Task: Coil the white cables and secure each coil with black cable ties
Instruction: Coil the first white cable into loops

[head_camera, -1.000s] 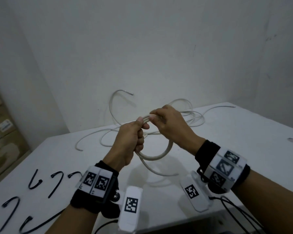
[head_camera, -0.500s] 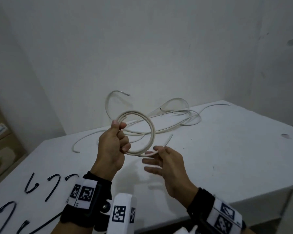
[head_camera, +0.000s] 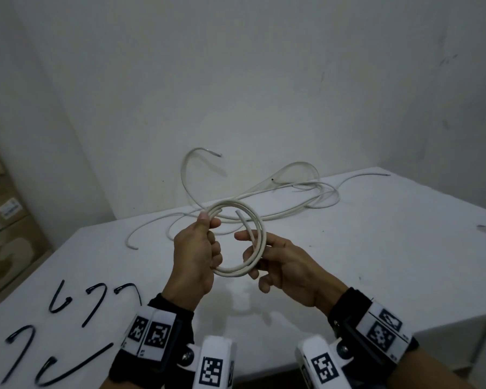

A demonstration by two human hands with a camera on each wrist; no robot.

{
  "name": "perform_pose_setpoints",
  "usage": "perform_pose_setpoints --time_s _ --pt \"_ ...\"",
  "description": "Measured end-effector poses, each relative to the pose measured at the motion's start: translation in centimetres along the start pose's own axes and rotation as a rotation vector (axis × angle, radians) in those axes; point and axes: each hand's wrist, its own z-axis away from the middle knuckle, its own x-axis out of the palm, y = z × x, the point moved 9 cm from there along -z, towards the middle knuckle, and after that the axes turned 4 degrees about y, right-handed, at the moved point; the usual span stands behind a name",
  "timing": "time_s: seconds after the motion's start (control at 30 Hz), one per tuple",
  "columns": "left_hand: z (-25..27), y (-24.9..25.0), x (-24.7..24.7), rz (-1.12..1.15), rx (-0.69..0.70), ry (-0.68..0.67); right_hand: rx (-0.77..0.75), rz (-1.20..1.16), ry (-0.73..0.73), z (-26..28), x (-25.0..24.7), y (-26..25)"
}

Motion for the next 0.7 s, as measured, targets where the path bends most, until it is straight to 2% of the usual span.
perform_pose_setpoints --time_s 0.07,0.17,0.3,0.37,0.47,0.53,0.57,0.63,0.7 --pt "0.0 -0.2 -0.2 -0.004 -0.008 0.020 -0.006 -0.085 0.005 0.2 -0.3 0.3" --pt "0.1 -0.2 -0.2 -0.021 0.002 0.019 0.021 -0.128 0.100 0.5 -1.3 1.4" --pt "0.5 0.1 -0.1 -0.139 0.053 -0.007 0.037 0.038 0.233 0.5 -2.1 2.1" --pt "0.8 0.1 0.0 -0.228 0.064 -0.046 -0.055 0.249 0.319 0.5 -2.6 1.1" --pt "1.5 -0.2 0.2 -0.381 0.062 -0.128 -0.334 0.574 0.407 0.6 -2.7 -2.4" --pt "1.9 -0.3 0.2 -0.476 0.054 -0.186 -0.477 0.800 0.294 0.1 -0.8 -4.6" --pt "2.0 -0.4 0.2 -0.512 0.042 -0.217 -0.483 0.894 0.199 -0.4 0.4 -5.0" --pt "2.2 -0.6 0.1 -0.551 -0.004 -0.278 -0.377 1.076 0.027 -1.5 2.6 -4.3" --pt "2.3 -1.0 -0.2 -0.557 -0.077 -0.317 -0.279 1.212 -0.063 -2.4 3.7 -3.2"
